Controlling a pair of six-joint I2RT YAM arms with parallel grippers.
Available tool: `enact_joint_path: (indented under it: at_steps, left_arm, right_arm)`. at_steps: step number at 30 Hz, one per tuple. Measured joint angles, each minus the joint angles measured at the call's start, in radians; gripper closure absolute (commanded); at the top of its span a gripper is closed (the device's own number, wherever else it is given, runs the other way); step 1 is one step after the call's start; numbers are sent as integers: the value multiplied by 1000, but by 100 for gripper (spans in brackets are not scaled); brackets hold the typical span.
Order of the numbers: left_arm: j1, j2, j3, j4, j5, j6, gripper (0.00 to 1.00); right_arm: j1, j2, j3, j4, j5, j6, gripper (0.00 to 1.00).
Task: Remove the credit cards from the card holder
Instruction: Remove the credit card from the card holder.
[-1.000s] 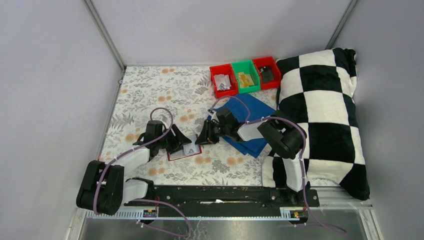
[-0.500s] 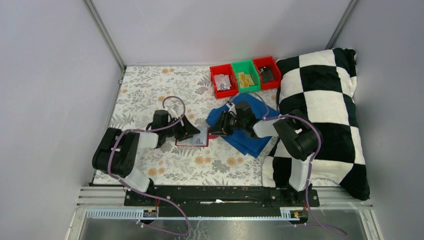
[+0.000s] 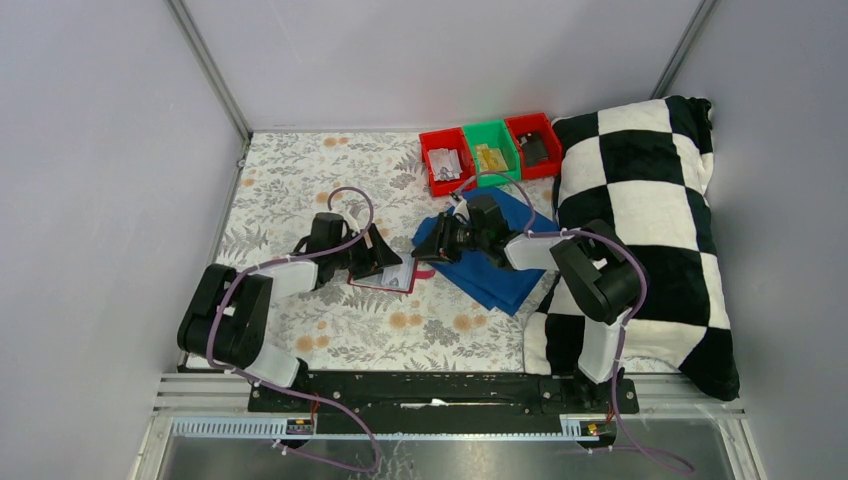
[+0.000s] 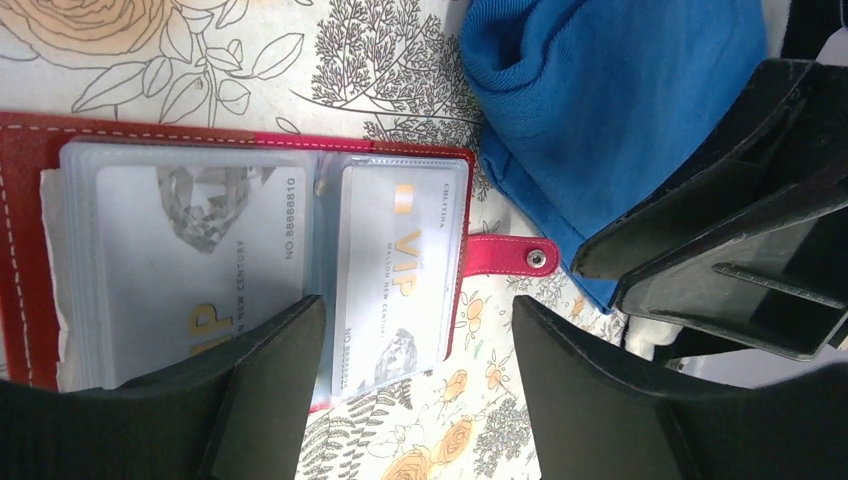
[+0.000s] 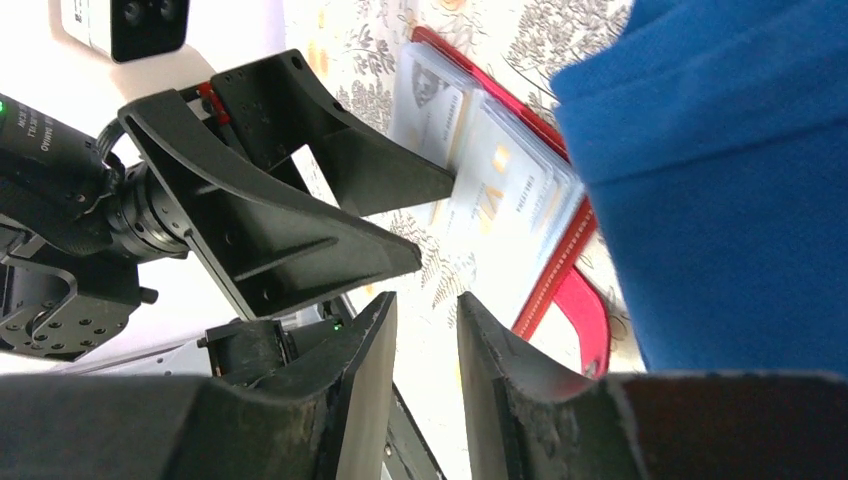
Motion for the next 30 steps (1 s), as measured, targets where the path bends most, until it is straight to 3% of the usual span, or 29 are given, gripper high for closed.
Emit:
enact_joint_path:
  at_steps: [16,30]
  left_arm:
    - [38,26,-13,28,51,-47,35]
    - [81,51,-36,88,111,-78,38]
  right_arm:
    - [69,138,90,-33,3,1,64]
    - [70,158,105,-47,19,1,64]
